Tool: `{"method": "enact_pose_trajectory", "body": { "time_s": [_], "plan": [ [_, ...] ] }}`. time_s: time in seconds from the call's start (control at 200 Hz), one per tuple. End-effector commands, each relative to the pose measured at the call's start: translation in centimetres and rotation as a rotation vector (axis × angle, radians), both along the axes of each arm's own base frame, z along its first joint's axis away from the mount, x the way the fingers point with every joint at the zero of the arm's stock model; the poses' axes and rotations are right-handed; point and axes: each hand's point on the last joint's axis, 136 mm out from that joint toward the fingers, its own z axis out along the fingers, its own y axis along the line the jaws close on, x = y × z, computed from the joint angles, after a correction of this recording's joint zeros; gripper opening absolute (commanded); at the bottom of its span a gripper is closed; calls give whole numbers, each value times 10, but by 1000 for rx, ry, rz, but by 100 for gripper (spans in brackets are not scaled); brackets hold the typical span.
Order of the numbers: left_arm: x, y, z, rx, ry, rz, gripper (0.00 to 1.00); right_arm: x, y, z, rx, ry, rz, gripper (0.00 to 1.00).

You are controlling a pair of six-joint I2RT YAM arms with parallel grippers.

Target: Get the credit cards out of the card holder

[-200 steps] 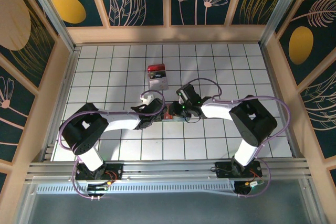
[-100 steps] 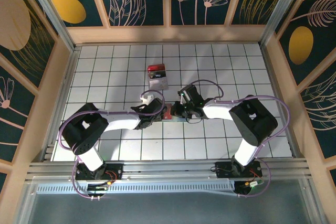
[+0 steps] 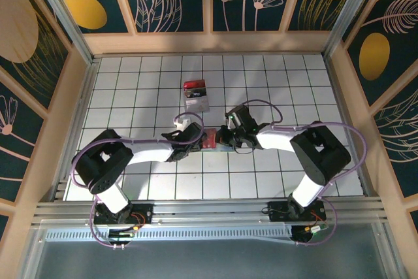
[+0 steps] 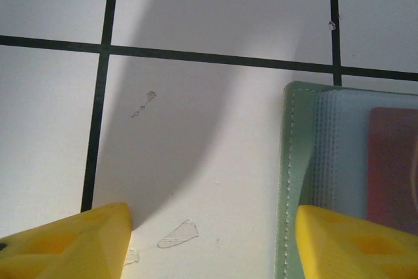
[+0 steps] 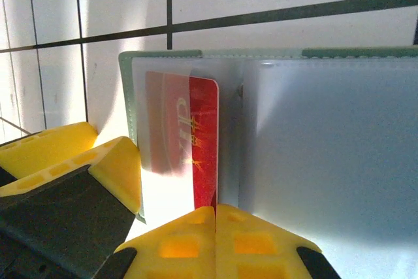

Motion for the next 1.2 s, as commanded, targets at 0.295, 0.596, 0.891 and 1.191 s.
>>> {"method": "enact_pose_trajectory", "body": {
  "time_s": [0.295,0.596,0.891,1.191],
  "plan": [
    [-39,10,-15,19,133,-19,66,-7,-13,7,-35,-5,2,0],
    [-19,-12,34,-46,11,-35,71,-5,-13,13,-44,-18,4,0],
    [-3,-18,26,30,-14,-44,87,-4,-14,14,-50,-21,10,0],
    [-7,-6,-1,128,40,-36,86,0,-13,23,-37,-44,5,0]
  ]
}}
